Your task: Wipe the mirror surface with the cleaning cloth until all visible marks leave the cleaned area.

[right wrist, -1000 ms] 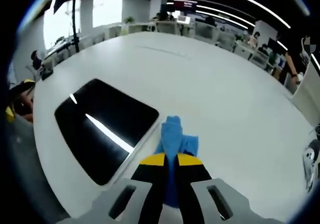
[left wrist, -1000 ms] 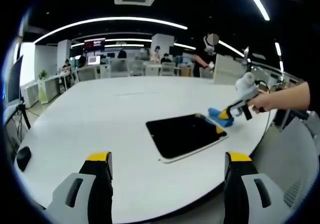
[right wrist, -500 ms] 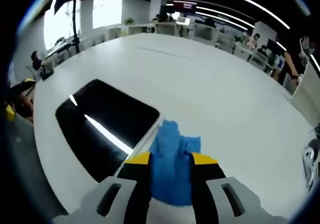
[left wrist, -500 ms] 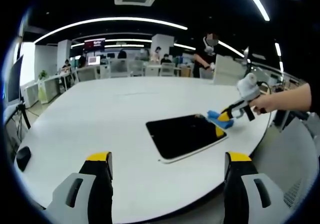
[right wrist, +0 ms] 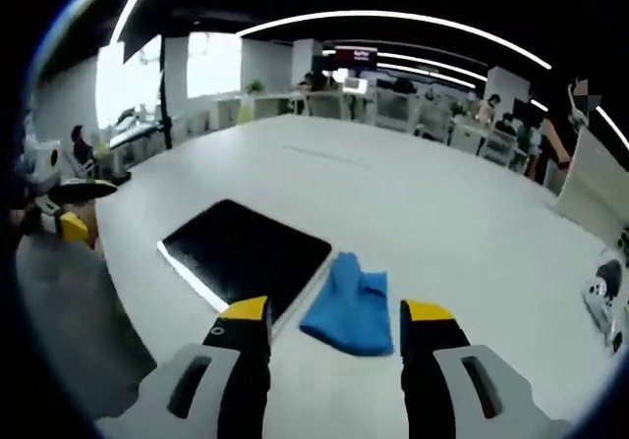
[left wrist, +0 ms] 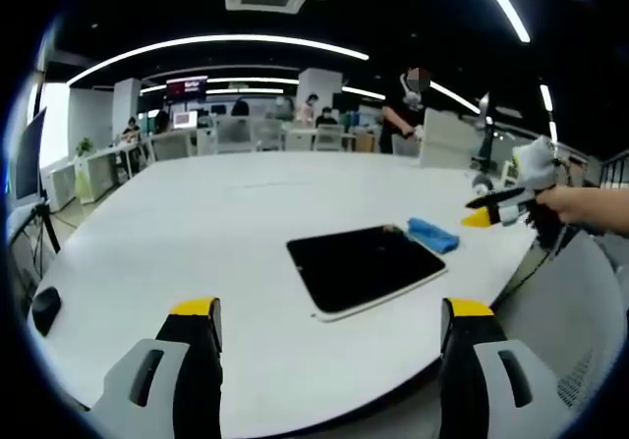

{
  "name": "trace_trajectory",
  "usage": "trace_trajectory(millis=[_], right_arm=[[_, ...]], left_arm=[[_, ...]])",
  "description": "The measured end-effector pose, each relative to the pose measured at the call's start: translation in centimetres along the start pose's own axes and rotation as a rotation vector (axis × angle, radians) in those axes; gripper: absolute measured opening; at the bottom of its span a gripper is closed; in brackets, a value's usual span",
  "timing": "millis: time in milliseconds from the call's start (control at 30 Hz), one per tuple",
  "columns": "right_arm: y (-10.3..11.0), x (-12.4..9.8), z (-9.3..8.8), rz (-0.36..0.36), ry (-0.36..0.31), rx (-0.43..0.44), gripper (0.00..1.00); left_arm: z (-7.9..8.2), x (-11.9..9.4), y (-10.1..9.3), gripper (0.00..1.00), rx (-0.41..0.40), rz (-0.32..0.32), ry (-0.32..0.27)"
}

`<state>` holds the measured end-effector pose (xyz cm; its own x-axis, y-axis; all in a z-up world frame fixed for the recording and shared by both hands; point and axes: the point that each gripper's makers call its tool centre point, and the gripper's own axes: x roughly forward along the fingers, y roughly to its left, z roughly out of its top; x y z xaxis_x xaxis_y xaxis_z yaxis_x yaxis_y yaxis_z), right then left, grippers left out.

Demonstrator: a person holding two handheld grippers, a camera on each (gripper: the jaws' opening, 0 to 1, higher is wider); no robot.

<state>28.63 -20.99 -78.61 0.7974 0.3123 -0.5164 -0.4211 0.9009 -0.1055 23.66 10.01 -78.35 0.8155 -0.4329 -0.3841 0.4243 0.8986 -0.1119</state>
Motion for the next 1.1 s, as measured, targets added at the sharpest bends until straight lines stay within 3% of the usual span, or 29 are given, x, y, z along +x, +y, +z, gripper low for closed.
trace_trajectory(millis=[133,233,300,400,567,767,1100], right_arm=[[0.8,-3.0,-0.5,-0.035,-0.052,0.027,0.67],[0.5,-4.9,-0.7,-0.128,-0.061,-0.027,0.81],[1.8,-5.6,-0.4,-0.119,-0.130,0.020,0.85],[1.7,-5.9,-1.2,-0.154,-0.160,0.090,0.90],[1.5,-6.0,-2.8,-0.172,-0.098,0.062,0.93],[1.6,-5.9,-3.4,-0.166,-0.058,0.051,0.96],[1.9,-5.9,-3.6,-0.142,-0.055,0.044,0.99]], left_arm=[[0.1,0.0,0.0,0.92,0.000,0.000,-0.004],[0.1,0.0,0.0,0.92,-0.003,-0.001,-0.003],[0.0,0.0,0.0,0.92,-0.002,0.000,0.002],[0.0,0.0,0.0,0.93,-0.001,0.001,0.000],[-0.1,0.0,0.1,0.97,0.016,0.008,0.009],[0.1,-0.1,0.2,0.99,0.018,0.016,-0.002],[0.0,0.0,0.2,0.98,0.015,0.015,0.000]])
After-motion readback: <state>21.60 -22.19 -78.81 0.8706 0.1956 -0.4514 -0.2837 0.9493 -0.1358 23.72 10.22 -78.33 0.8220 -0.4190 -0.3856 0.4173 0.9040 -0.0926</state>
